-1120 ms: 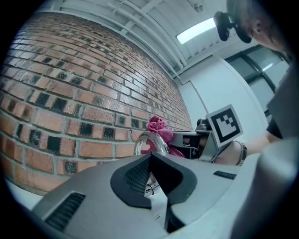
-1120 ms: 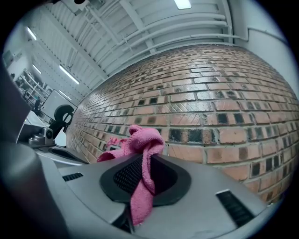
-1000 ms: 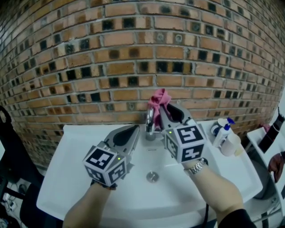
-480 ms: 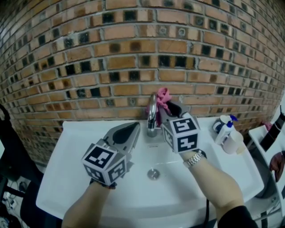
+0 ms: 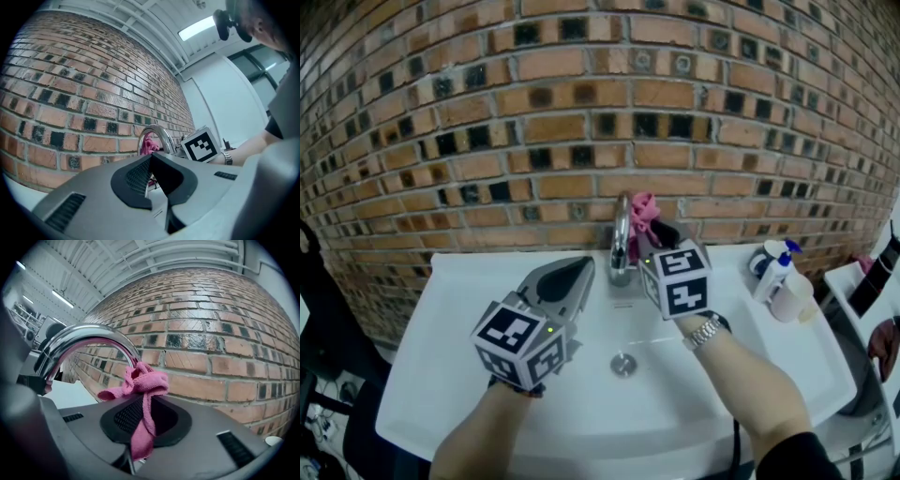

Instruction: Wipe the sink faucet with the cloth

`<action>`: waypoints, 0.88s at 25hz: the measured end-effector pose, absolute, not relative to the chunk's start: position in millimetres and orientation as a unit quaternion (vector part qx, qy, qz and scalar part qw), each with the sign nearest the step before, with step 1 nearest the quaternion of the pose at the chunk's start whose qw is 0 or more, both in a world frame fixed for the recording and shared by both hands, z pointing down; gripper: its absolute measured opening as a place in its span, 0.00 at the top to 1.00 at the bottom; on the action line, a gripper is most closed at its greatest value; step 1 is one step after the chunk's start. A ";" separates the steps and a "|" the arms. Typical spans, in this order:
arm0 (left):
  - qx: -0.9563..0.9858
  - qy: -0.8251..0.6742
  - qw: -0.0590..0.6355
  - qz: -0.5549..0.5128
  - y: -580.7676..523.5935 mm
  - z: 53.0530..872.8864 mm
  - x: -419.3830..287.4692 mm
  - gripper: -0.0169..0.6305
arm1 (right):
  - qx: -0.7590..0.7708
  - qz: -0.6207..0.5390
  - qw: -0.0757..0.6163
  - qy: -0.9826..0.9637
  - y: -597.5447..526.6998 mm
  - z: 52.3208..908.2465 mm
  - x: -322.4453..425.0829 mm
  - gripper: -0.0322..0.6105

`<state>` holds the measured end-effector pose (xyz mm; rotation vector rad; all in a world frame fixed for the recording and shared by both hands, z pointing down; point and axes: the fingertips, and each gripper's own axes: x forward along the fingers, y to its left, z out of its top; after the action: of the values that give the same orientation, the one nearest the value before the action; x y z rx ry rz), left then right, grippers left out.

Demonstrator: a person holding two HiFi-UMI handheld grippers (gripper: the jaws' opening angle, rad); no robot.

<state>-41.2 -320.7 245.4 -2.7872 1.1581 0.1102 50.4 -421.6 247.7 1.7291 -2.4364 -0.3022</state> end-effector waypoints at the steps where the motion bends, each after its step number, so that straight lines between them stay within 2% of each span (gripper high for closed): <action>1: -0.922 0.381 0.061 0.036 -320.8 245.6 -40.8 0.97 | 0.576 -0.097 0.073 -0.809 -422.8 251.1 51.0 0.87; 22: -0.921 0.385 0.059 0.028 -322.3 250.4 -40.8 0.97 | 0.579 -0.072 0.104 -0.806 -416.5 294.8 49.1 0.87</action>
<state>-40.8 -322.3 250.4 -2.7886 1.1645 0.0861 49.1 -416.5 294.8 1.7066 -2.3751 -0.2134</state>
